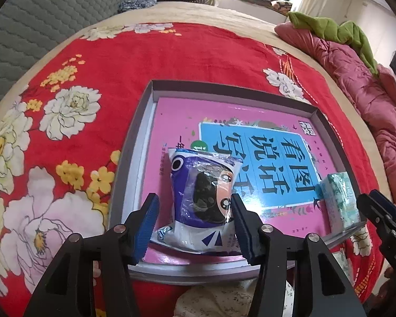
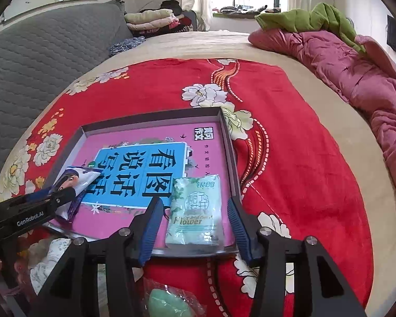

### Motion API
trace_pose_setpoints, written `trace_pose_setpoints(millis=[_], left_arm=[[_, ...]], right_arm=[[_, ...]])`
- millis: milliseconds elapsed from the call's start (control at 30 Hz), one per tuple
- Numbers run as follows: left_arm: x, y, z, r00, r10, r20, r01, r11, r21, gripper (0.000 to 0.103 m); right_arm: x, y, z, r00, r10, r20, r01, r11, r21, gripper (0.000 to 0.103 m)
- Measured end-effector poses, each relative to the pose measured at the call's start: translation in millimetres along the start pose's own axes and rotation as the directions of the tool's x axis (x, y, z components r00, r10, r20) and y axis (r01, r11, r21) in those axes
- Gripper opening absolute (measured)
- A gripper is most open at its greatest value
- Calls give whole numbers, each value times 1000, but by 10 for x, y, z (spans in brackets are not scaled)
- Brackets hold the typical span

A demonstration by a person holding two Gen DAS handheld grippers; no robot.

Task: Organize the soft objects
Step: 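Lower both packs into the box and open both grippers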

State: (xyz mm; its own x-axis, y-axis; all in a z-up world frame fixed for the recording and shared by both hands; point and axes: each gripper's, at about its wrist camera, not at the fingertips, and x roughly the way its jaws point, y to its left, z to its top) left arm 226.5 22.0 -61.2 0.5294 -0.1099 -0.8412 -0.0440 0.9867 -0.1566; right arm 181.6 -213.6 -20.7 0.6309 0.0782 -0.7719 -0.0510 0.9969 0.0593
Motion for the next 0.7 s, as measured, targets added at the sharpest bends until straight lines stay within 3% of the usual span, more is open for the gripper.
trace_pose_setpoints(millis=[300, 700], left_arm=[[-150, 32, 23, 998, -60, 11, 61, 997, -38, 67], [-347, 79, 17, 998, -59, 38, 61, 997, -46, 71]], right_arm=[[-74, 20, -7, 1000, 9, 9, -9, 1000, 2, 57], [-202, 69, -15, 999, 31, 41, -31, 1000, -3, 64]])
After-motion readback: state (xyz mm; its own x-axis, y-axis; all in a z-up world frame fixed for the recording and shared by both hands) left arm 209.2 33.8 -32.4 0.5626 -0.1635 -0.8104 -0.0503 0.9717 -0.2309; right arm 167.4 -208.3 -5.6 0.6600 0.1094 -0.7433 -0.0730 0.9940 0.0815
